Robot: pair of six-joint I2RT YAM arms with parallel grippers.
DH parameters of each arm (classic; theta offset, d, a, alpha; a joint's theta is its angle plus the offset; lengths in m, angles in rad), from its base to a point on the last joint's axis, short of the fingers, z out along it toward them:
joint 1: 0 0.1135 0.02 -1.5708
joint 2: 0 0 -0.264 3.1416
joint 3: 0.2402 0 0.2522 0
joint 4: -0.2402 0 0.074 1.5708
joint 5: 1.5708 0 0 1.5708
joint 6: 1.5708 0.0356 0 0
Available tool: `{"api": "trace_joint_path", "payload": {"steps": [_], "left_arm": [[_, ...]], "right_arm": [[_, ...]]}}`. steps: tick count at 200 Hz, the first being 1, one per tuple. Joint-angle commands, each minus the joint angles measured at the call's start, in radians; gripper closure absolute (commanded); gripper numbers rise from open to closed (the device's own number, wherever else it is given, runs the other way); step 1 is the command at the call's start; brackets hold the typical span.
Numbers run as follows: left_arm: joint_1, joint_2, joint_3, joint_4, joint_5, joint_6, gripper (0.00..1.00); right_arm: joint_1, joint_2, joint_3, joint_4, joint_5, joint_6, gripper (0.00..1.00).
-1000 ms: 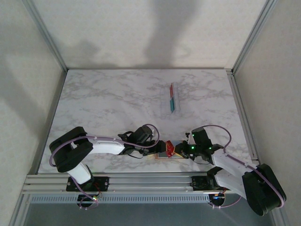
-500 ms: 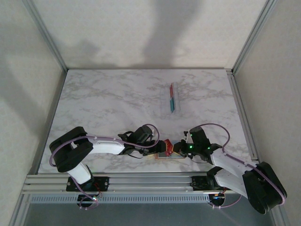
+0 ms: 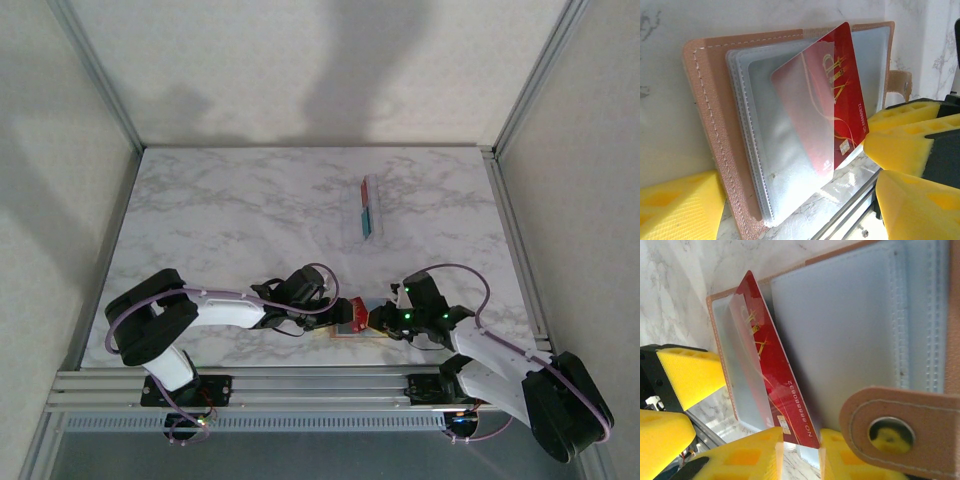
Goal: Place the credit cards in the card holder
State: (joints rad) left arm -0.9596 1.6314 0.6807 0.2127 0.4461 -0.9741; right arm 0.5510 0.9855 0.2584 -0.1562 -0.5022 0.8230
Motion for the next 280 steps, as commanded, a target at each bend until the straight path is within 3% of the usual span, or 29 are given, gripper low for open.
{"api": "trace_joint_path", "payload": {"steps": [1,46,102,131,194,280], "left_arm": [[-0.024,0.077,0.003,0.095,0.028,-0.013,0.22],[-0.016,0.075,-0.005,0.096,0.013,-0.017,0.21],[0.005,0.046,-0.039,0.126,-0.004,-0.041,0.21],[0.009,0.042,-0.045,0.126,-0.005,-0.039,0.21],[0.02,0.026,-0.071,0.164,-0.001,-0.047,0.21],[0.019,0.049,-0.078,0.219,0.026,-0.064,0.21]], "right_arm": [[0.02,0.01,0.047,-0.062,-0.039,-0.05,0.75],[0.034,0.013,0.143,-0.237,0.019,-0.13,0.7],[0.032,0.092,0.246,-0.356,0.014,-0.218,0.48],[0.026,0.114,0.317,-0.403,0.078,-0.276,0.47],[0.015,0.227,0.351,-0.366,0.085,-0.342,0.51],[0.016,0.316,0.336,-0.291,0.023,-0.348,0.56]]}}
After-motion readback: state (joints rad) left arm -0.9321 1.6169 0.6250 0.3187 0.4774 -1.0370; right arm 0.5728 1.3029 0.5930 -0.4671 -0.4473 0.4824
